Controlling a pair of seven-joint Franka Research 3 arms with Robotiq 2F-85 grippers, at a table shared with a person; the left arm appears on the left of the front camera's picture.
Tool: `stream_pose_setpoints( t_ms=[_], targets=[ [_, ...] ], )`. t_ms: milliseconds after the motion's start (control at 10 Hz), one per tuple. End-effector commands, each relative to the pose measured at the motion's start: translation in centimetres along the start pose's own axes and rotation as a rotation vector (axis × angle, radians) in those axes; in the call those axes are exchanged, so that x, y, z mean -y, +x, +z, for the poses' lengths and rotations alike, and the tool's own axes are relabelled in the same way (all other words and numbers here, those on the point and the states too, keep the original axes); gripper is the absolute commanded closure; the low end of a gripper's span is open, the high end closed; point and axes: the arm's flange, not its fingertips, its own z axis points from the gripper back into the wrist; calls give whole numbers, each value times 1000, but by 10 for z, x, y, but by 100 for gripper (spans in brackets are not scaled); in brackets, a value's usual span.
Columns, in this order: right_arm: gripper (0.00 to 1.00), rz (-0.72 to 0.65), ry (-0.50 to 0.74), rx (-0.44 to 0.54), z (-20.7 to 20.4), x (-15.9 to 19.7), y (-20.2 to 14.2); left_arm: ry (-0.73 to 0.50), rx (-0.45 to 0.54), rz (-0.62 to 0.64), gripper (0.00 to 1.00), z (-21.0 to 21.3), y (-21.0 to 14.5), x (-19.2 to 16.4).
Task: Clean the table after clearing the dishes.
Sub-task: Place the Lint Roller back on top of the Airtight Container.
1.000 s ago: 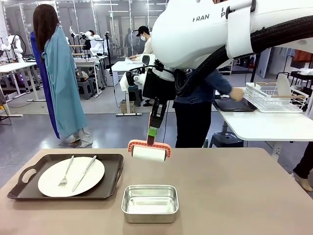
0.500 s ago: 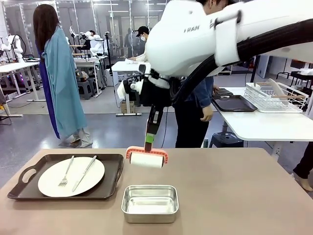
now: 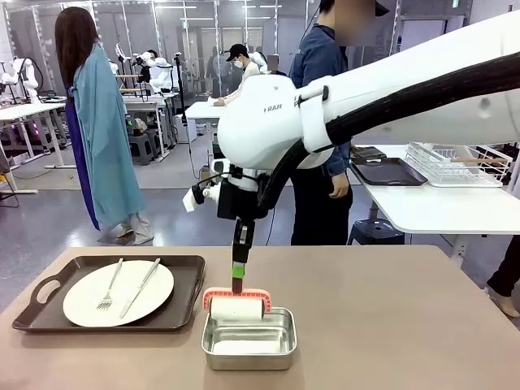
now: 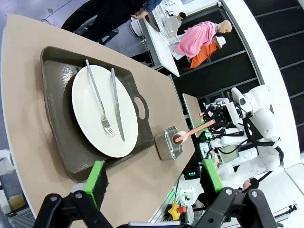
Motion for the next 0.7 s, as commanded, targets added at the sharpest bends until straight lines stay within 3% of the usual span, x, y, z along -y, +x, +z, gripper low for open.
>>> stream_pose_setpoints(
  t_ms=[0, 600],
  targets=[
    [79, 29, 30, -57, 1, 7, 7, -15, 18, 14, 0, 2, 2, 3],
    [79, 19, 1, -57, -44, 58, -4, -15, 18, 14, 0, 2, 2, 3]
  ],
)
